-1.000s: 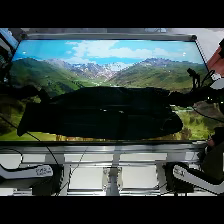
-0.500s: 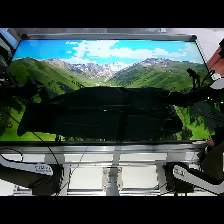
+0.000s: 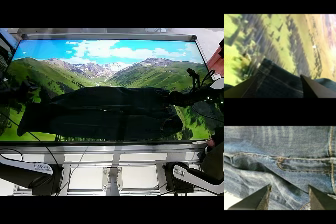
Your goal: Fold the clothes and pants, and hang the long-sleeved shirts on hangers.
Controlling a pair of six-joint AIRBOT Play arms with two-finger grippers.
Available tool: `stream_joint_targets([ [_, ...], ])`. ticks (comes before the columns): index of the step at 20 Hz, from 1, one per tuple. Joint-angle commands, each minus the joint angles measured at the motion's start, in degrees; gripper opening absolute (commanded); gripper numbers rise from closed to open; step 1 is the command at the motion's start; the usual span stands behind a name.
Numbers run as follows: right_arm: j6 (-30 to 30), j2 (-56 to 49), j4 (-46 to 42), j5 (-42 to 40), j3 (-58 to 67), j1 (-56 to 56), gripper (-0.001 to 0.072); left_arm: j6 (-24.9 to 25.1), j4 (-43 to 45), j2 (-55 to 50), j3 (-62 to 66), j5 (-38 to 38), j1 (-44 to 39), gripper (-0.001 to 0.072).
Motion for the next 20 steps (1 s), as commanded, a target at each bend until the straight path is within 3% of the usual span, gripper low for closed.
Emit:
stream_joint_targets([
  [1, 0.0, 0.0, 0.1, 0.0, 0.0, 0.0, 0.0505, -0.1, 0.0, -2.6, 0.0, 0.0, 0.3, 0.0598],
  [9, 0.3, 0.0, 1.0, -1.5, 0.0, 0.1, 0.0505, 4.8, -0.6, -4.8, 0.1, -3.1, 0.3, 0.0597],
  [13, 0.3, 0.0, 1.4, -1.6, 0.0, 0.0, 0.0505, 9.9, -6.2, -6.2, 0.1, -5.4, 0.2, 0.0597],
  [20, 0.4, 0.0, 1.4, -1.6, 0.0, 0.0, 0.0505, 12.5, -8.2, -8.7, 0.0, -6.7, 0.2, 0.0595],
])
